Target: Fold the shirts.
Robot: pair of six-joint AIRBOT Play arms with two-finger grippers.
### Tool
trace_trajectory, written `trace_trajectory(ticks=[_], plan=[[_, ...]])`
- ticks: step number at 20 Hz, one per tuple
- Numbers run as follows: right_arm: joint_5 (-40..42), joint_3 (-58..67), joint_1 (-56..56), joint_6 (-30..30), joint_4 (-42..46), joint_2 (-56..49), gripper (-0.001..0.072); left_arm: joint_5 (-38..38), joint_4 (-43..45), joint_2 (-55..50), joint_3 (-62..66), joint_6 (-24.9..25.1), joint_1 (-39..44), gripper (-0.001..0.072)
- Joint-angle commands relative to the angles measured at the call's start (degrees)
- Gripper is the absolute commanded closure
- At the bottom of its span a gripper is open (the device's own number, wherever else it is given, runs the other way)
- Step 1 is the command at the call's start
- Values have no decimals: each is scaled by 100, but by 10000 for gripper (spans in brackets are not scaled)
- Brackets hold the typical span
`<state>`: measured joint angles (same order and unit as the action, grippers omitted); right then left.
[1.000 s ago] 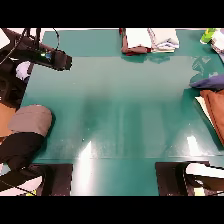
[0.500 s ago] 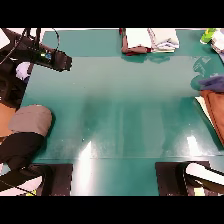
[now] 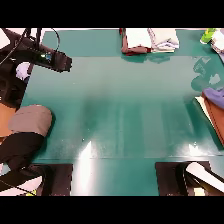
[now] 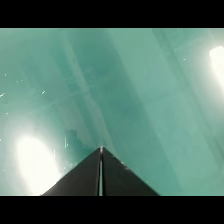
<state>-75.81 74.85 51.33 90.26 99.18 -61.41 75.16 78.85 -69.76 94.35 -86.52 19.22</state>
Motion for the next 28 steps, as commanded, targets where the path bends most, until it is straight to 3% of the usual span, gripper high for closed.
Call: trace_trajectory(ticks=[1,5,6,7,8,10,13,16,21,23,25,27,28], plan=[[586,-1110,448,-192,151,358,690,55,-7,-4,-4,-2,2,678],[927,-1690,807,-254,155,450,664,85,-92,-4,-4,-4,2,678],[981,-1751,903,-295,155,450,496,79,-127,-4,-4,-4,2,679],[1093,-1781,1023,-297,153,448,265,79,-166,-4,-4,-4,2,678],[1143,-1753,1108,-293,127,450,111,74,-177,-4,-4,-4,2,678],[1134,-1545,1073,-291,-155,450,88,42,-175,-4,-4,-4,2,678],[1161,-1069,350,-293,-1403,450,89,31,-175,-4,-4,-4,2,678],[1134,-826,-1137,-291,-2430,448,89,31,-173,-4,-4,0,2,678],[1222,-721,-4063,-293,-2555,199,94,-105,-138,-2,-2,0,0,678],[1318,-721,-4929,-293,-2551,2,200,-111,-131,-2,-2,-2,2,678],[1425,-721,-5580,-295,-2551,-184,239,-122,-136,4,-2,-2,2,678],[1453,-721,-5984,-297,-2559,-310,518,-120,-136,2,-2,-2,2,678],[1434,-721,-6116,-297,-2555,-356,691,-122,-136,2,-2,-2,0,678]])
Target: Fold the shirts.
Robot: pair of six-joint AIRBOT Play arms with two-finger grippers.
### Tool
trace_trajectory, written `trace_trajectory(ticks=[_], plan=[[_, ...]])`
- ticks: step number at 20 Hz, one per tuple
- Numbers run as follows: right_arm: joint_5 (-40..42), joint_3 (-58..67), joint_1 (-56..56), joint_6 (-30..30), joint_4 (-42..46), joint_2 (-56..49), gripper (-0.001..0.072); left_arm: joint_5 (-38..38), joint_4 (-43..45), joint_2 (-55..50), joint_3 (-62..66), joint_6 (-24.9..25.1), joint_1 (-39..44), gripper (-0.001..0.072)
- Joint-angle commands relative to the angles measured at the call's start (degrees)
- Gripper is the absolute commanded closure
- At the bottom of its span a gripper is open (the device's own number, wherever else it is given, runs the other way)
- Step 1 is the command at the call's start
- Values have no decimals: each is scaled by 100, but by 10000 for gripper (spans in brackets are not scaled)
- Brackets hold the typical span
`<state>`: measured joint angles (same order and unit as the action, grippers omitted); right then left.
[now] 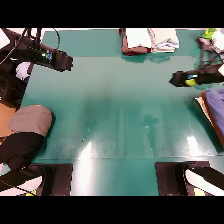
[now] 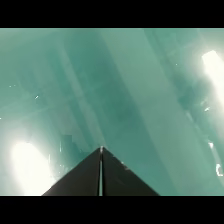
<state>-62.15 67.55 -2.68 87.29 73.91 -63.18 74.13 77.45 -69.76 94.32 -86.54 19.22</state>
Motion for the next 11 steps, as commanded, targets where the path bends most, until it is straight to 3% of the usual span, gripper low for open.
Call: trace_trajectory(ticks=[1,11], plan=[[68,9,-789,0,-37,-210,689,-20,4,2,0,0,2,678],[68,9,-782,2,-44,-66,689,-17,4,2,0,0,2,678]])
